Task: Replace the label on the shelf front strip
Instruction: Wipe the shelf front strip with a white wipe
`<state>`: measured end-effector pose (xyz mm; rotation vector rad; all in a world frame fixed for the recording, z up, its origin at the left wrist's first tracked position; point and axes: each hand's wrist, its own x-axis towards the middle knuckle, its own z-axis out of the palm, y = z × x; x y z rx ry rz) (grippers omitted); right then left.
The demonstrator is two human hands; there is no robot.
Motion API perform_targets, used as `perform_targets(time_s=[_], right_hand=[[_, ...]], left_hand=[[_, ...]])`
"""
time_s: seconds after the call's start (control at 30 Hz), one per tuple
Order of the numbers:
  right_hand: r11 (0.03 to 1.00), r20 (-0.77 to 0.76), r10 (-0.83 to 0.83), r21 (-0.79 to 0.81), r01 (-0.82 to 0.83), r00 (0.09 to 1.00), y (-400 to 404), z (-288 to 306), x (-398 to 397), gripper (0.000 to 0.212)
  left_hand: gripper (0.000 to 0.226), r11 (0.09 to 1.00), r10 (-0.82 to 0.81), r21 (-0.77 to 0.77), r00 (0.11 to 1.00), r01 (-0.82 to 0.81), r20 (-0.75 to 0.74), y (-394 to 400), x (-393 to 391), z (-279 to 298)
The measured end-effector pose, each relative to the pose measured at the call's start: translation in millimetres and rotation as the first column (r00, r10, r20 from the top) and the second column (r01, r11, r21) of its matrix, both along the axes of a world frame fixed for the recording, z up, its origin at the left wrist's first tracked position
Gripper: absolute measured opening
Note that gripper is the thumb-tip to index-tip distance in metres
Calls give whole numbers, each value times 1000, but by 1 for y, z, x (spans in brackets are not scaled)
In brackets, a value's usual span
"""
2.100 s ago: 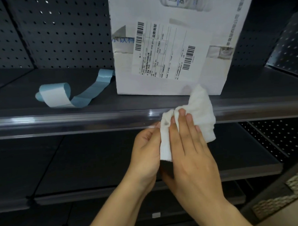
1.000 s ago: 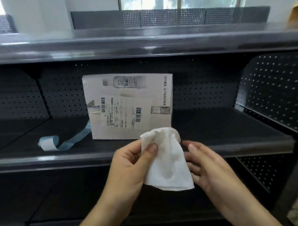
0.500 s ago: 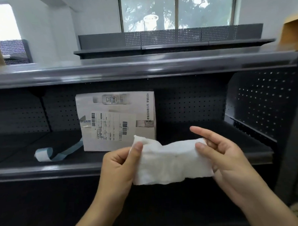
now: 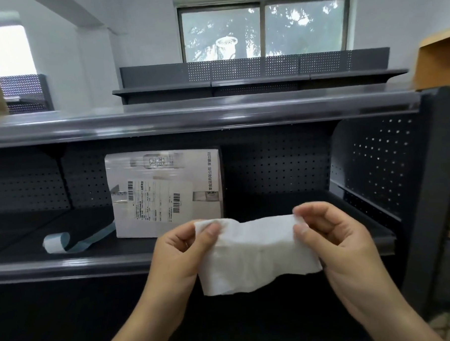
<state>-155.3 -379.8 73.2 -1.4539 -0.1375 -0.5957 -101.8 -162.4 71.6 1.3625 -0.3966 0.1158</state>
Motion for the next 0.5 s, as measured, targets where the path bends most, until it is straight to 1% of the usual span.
perform_targets(time_s=[0.1,0.17,0.23,0.3,0.33,0.4,0.43,0.5], right_hand=[[986,-106,129,115,-117,986,-5,-2,1,42],[976,-163,186,144,-164,969,-7,-1,1,39],[989,-177,109,115,-90,978,-8,-2,2,24],[999,-135,-13,29,17,991,-10,-2,4,10],[998,-93,-58,-17,56,994,-11,-2,4,8],[988,-4,-128,-85,127,992,-14,0,6,14],[984,34,-147,-100,149,989,-15,2,8,17],[980,80,-156,-110,164,985,-16,6,11,18]], left_hand=[[22,1000,-3,3,1000,3,-2,-6,-1,-1],[23,1000,8,10,1000,-8,21,-10,0,-3],[25,999,40,8,998,-40,38,-12,1,-3],[30,997,77,3,996,-77,52,-12,4,-4],[32,995,100,-1,993,-101,63,-13,7,-4],[40,989,145,-4,984,-145,108,-15,14,-8],[50,987,159,-4,978,-160,133,-18,18,-9],[77,983,182,-9,970,-183,163,-23,24,-11]])
